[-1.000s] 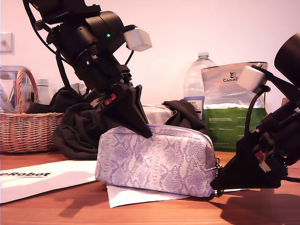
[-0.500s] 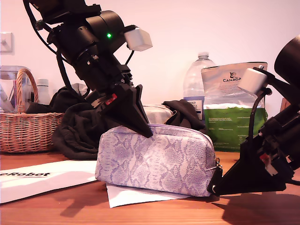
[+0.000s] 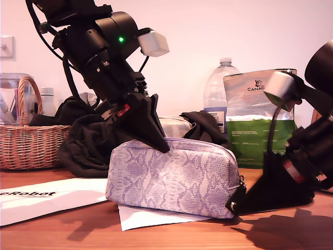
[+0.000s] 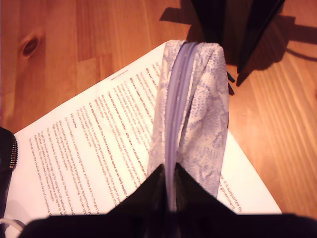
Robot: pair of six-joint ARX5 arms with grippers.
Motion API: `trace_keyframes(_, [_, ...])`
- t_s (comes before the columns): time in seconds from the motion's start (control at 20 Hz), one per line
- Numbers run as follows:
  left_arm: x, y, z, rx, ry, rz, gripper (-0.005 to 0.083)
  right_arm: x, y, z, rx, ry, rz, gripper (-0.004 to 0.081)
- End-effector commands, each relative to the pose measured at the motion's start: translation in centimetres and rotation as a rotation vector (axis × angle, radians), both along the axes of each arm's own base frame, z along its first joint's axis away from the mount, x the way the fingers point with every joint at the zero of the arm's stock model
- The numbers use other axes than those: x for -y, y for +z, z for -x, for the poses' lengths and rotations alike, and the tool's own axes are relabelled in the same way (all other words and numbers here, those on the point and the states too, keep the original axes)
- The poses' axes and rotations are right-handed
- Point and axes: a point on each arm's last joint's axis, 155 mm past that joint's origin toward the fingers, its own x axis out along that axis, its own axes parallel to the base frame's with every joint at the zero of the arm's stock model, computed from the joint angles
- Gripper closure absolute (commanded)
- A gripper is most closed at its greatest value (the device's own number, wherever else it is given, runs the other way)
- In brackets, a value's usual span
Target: Open the zipper in the zip bag in front of you
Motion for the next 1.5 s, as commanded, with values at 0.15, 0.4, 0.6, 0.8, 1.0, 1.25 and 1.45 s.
trace_keyframes(0.15, [0.1, -1.1, 0.1, -0.019, -0.006, -0.01, 0.0797, -0.3, 0.6, -0.2, -0.171, -0.125, -0.106, 0.0521])
trace_keyframes(0.4, [0.0, -1.2, 0.2, -0.025, -0.005, -0.014, 0.0797, 0.3, 0.7, -0.9, -0.304, -0.261, -0.178, 0.0447])
trace_keyframes(0.6, [0.1, -1.2, 0.3, -0.033, 0.002, -0.013, 0.0797, 1.7, 0.9, -2.5, -0.409, -0.439, -0.254, 0.0447])
trace_keyframes(0.8, [0.1, -1.2, 0.3, -0.033, 0.0, -0.01, 0.0797, 1.5, 0.9, -2.7, -0.357, -0.424, -0.226, 0.0447])
trace_keyframes(1.0, [0.1, -1.2, 0.3, -0.034, 0.0, -0.01, 0.0797, 2.0, 0.4, -3.6, -0.201, -0.399, -0.109, 0.0447])
trace_keyframes(1.25, [0.1, -1.2, 0.3, -0.035, 0.0, -0.01, 0.0797, 1.5, 0.0, -3.2, -0.038, -0.276, 0.021, 0.0447])
trace_keyframes(1.45, [0.2, -1.1, 0.2, -0.029, 0.0, -0.006, 0.0797, 0.7, 0.6, -3.3, 0.053, -0.203, 0.043, 0.0483])
